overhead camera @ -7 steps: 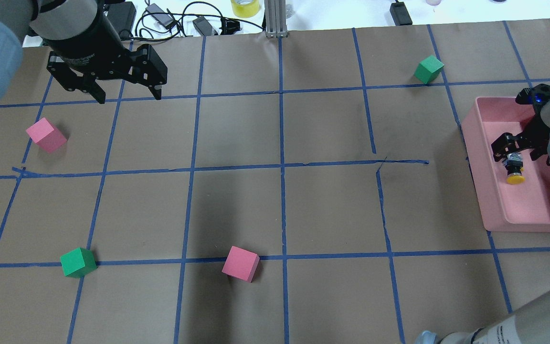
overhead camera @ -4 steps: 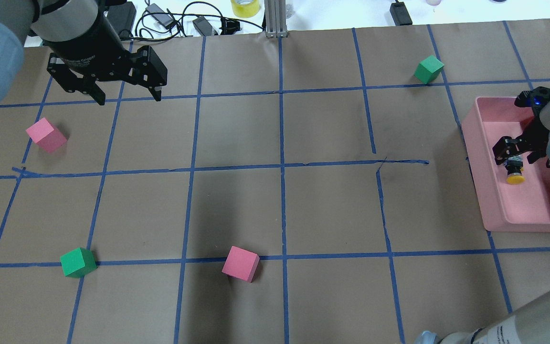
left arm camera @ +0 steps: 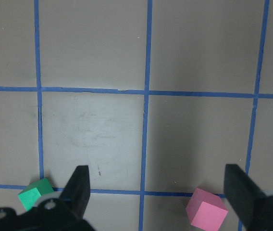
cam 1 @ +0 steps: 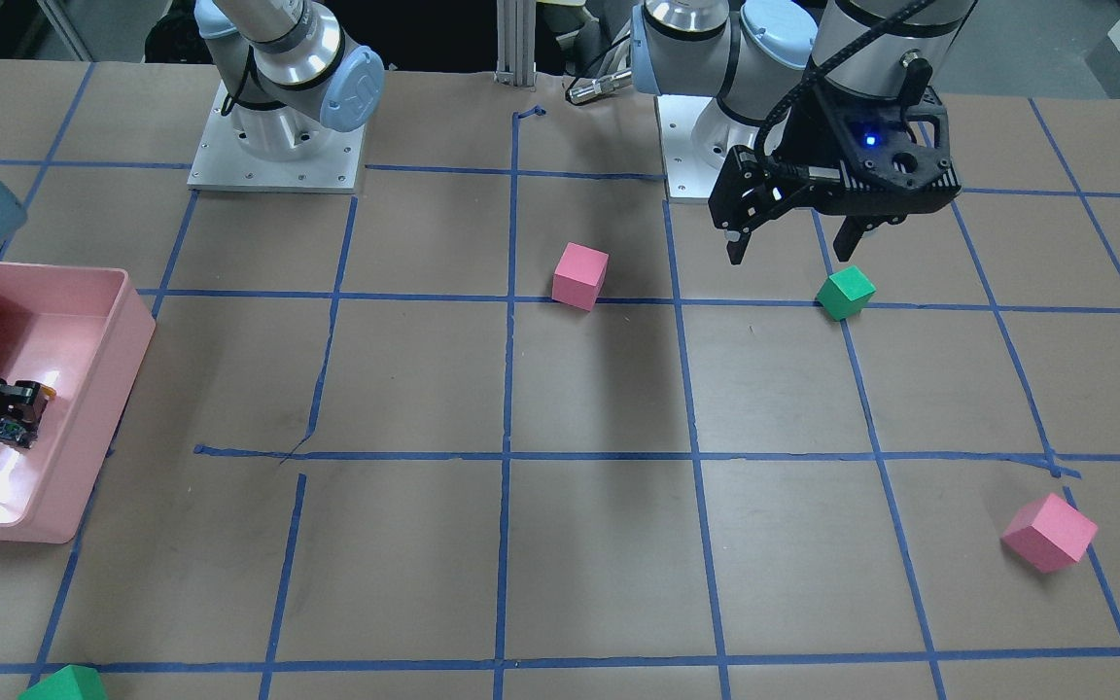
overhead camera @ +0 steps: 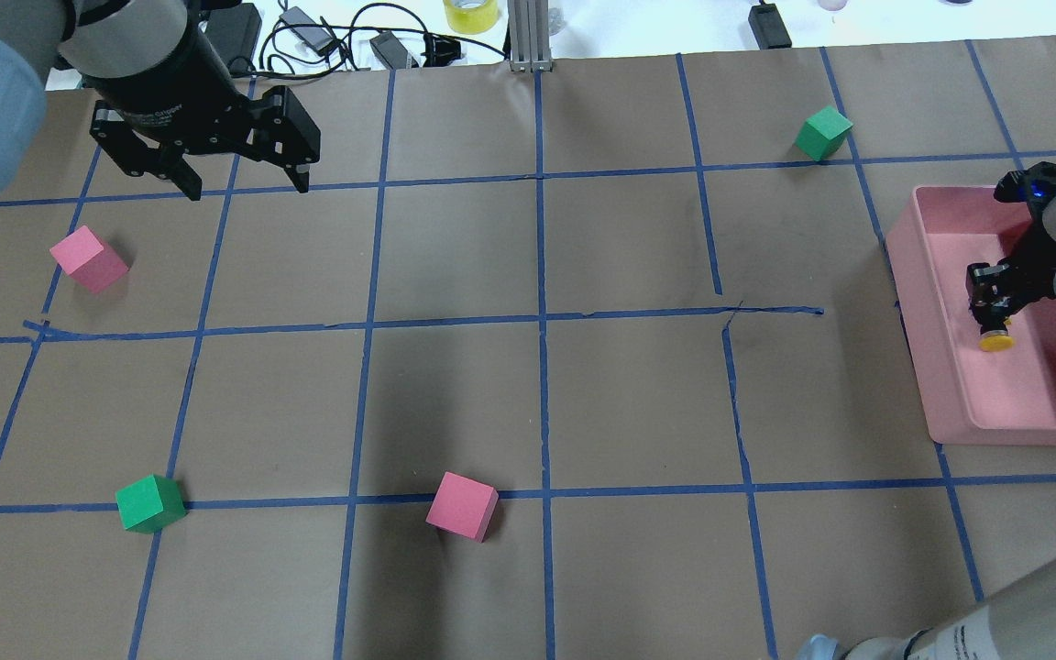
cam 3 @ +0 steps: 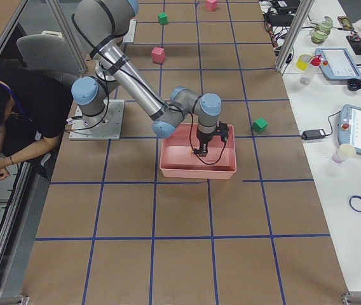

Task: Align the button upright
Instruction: 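Lift the push-button out of the bin and carry it toward table center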

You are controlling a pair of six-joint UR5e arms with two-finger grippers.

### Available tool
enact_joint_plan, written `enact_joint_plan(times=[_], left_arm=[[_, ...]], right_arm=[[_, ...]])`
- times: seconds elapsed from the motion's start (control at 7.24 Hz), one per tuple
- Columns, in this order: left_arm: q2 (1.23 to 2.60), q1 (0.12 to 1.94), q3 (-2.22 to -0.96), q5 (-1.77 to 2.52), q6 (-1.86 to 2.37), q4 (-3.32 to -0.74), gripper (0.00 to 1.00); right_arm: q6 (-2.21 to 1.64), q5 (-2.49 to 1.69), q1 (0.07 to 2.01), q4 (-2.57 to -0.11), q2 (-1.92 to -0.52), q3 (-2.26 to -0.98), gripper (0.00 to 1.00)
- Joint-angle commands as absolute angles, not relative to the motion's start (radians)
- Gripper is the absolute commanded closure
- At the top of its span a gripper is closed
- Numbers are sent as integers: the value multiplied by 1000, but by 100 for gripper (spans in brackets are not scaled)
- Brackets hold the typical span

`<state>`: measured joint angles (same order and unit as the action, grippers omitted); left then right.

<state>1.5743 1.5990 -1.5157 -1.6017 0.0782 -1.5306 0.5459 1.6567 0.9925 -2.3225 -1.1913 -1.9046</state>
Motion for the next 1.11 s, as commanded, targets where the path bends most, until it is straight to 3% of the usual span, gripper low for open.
enact_joint_plan(times=[0.0,0.55,0.97], left_arm=[[1575,1598,-1516,-1601,78,-1528,0],[1572,1600,-1514,-1603,78,-1529,0],[1572,1600,-1514,-1601,78,-1529,0]], right_arm=[[577,1660,992,-2309,-1199,-1873,100],[559,1646,1024,-1987,-1259,-1650,100],[441,1620,1199,-1948,-1288,-1602,100]])
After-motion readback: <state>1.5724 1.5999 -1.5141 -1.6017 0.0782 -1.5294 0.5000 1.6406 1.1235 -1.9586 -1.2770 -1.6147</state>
